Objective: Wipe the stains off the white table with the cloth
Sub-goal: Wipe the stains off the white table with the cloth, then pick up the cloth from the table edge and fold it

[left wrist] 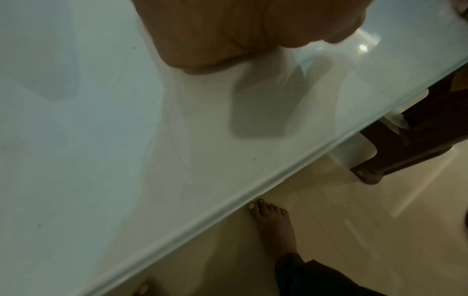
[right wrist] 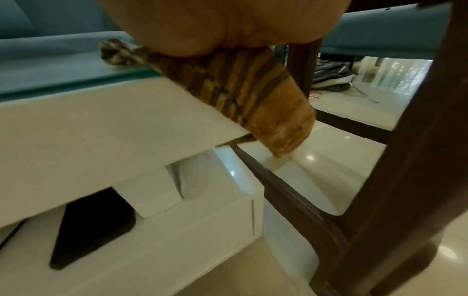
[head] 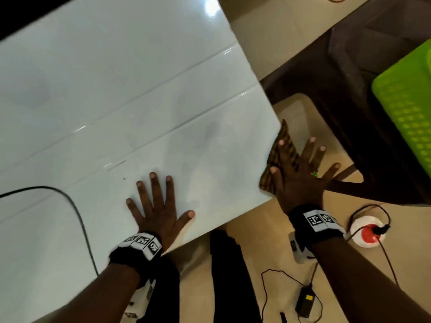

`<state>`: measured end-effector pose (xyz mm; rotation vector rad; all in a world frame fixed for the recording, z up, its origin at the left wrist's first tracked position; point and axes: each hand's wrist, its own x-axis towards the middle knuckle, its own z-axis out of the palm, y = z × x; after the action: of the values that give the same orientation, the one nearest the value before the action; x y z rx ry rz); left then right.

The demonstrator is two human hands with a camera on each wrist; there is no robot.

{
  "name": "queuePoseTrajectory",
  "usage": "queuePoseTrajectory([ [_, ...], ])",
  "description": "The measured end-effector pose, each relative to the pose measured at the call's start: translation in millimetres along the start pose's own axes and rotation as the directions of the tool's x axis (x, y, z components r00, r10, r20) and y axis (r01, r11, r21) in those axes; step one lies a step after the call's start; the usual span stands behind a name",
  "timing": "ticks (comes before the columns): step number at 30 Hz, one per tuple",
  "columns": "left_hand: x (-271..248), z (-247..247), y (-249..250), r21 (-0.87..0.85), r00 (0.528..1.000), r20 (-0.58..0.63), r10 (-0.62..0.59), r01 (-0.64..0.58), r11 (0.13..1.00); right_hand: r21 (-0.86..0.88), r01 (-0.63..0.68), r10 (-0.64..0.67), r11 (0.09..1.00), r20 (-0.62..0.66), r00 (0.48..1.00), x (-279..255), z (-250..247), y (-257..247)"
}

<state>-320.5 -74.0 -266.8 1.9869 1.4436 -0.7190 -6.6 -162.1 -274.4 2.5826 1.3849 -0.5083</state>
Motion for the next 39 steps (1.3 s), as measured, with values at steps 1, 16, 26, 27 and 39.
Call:
queuePoseTrajectory([
  [1, -2, -3, -2, 0.000, 1.000, 0.005, 0.007, -0.007, 1.000, 0.015, 0.023, -0.023, 1.000, -0.001, 1.000, 2, -1, -10],
  [16, -66, -20, -129, -0.708, 0.915, -0.293, -0.276, -0.014, 0.706, -0.025, 0.653, -0.650, 0.757, 0.079, 0.756, -53, 19, -225],
  [26, -118, 2, -179, -0.688, 0.905, -0.274, -0.325, 0.052, 0.724, 0.013, 0.928, -0.924, 0.372, 0.096, 0.370, -145, 61, -225],
  [27, -122, 2, -181, -0.689, 0.913, -0.256, -0.319, 0.059, 0.722, 0.015, 0.924, -0.919, 0.381, 0.114, 0.377, -141, 58, -215],
  [39, -117, -7, -123, -0.613, 0.970, -0.215, -0.117, -0.040, 0.789, 0.170, 0.104, -0.144, 0.980, 0.246, 0.959, -95, -2, 26],
])
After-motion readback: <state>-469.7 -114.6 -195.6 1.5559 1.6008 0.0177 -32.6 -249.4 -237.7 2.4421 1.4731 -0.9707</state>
